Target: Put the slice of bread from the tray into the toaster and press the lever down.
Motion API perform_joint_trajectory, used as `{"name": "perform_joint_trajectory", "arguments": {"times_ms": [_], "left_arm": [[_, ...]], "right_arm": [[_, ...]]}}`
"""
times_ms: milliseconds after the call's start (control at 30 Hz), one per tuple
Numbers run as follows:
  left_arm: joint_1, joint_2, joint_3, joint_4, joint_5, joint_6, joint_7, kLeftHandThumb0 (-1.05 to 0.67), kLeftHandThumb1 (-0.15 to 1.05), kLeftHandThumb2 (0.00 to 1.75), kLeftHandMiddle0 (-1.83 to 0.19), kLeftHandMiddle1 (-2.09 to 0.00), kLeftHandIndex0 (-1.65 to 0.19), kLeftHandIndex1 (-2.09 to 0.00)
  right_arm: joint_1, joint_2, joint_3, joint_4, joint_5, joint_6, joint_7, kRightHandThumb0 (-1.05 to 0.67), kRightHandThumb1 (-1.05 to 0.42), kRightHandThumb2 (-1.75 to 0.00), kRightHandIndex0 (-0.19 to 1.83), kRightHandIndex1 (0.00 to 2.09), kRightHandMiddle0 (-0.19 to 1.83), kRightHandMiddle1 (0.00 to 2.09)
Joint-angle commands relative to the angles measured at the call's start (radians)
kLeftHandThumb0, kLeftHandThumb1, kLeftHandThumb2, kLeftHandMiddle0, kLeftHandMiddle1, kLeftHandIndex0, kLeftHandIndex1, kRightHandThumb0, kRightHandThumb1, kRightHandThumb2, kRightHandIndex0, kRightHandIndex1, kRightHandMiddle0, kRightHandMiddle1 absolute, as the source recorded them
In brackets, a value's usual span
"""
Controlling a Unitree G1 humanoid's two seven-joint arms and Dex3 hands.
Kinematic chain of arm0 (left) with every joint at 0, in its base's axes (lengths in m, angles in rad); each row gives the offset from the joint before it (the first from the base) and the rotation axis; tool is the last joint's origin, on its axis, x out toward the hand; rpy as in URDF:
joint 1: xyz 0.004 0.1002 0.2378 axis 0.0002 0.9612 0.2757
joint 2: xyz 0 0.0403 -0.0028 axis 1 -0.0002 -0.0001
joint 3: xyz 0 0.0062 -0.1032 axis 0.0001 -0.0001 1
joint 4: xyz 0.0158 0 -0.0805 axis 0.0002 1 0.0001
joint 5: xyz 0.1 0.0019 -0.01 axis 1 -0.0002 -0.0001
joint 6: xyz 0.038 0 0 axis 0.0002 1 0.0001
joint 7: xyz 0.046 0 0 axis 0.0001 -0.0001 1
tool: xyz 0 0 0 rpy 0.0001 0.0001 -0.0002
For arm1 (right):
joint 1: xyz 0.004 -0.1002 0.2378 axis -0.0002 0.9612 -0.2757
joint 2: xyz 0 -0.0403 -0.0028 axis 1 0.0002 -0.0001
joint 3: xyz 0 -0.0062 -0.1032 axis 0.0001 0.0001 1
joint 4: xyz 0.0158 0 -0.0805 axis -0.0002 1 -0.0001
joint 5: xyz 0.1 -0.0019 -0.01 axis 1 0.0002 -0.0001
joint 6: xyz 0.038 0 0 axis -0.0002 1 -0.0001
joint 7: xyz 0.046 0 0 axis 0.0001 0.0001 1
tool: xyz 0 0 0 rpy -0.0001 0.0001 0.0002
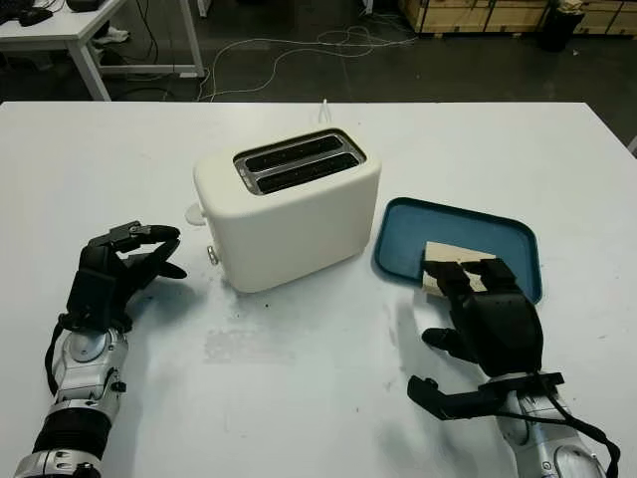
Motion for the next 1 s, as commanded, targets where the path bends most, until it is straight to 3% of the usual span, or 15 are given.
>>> {"name": "perform_joint_trajectory", "arguments": {"times_ms": [0,67,300,600,767,900,967], "left_arm": [[-0.012,0.007,0.0,-0.004,-0.001,0.0,-0.003,-1.05,0.9,0.0,-1.54,-0.54,-1.38,-0.49],[-0.012,0.007,0.0,-0.003,0.0,-0.004,-0.002,-1.05,0.9,0.0,-1.54,-0.53,-1.38,-0.48],[-0.014,0.009,0.001,0.009,0.002,-0.017,-0.003,-1.05,0.9,0.0,-1.54,-0.53,-1.38,-0.48],[-0.014,0.01,0.003,0.009,-0.005,-0.021,-0.009,-1.05,0.9,0.0,-1.55,-0.53,-1.38,-0.47],[-0.01,0.011,0.002,-0.005,0.002,-0.016,-0.004,-1.05,0.91,0.01,-1.54,-0.53,-1.37,-0.47],[-0.011,0.011,0.003,-0.001,-0.003,-0.011,-0.007,-1.05,0.9,0.0,-1.54,-0.53,-1.37,-0.48],[-0.013,0.011,0.003,0.004,-0.003,-0.016,-0.008,-1.05,0.9,0.0,-1.54,-0.53,-1.37,-0.48]], "right_arm": [[-0.004,-0.013,0.018,0.036,-0.023,0.027,-0.025,-0.3,-0.68,-0.02,0.16,0.76,0.28,0.47],[-0.009,-0.02,0.031,0.052,-0.034,0.051,-0.031,-0.16,-0.73,-0.03,0.17,0.78,0.3,0.46],[-0.029,-0.031,0.067,0.107,-0.061,0.12,-0.074,0.0,-0.79,-0.04,0.2,0.81,0.35,0.45],[-0.053,-0.048,0.104,0.15,-0.078,0.195,-0.097,-0.12,-0.77,-0.01,0.2,0.83,0.38,0.42],[-0.065,-0.054,0.118,0.146,-0.087,0.235,-0.068,-0.03,-0.81,-0.02,0.22,0.86,0.42,0.41],[-0.076,-0.06,0.123,0.148,-0.064,0.231,-0.064,-0.17,-0.76,0.0,0.43,0.91,0.57,0.44],[-0.082,-0.062,0.124,0.157,-0.053,0.214,-0.094,-0.21,-0.8,-0.01,0.65,1.2,0.78,0.64]]}}
